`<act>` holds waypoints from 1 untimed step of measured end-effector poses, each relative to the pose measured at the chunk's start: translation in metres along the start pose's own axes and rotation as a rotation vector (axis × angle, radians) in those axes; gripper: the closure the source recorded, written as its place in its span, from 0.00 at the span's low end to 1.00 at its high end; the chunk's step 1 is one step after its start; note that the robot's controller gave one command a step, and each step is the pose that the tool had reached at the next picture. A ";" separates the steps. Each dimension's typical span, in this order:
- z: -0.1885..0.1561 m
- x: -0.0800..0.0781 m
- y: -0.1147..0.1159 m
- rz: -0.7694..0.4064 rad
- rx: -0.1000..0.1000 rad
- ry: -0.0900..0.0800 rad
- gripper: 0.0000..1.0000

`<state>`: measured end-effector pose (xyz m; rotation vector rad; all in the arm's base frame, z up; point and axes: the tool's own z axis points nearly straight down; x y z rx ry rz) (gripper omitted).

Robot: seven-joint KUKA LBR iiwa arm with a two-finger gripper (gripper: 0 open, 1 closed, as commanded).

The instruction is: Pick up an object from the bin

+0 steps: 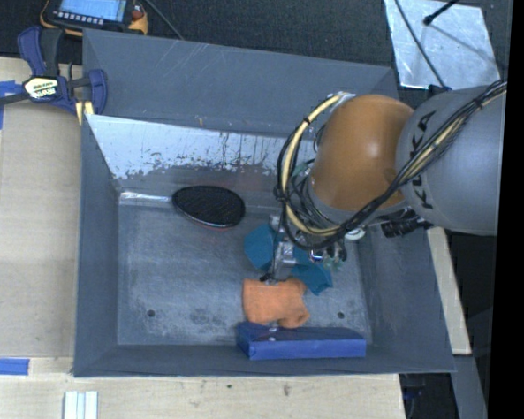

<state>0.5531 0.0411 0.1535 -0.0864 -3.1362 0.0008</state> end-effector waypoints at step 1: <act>-0.054 -0.002 -0.014 0.003 0.000 0.005 1.00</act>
Offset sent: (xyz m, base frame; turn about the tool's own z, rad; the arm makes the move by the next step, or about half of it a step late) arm 0.0460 0.0327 -0.0835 0.0226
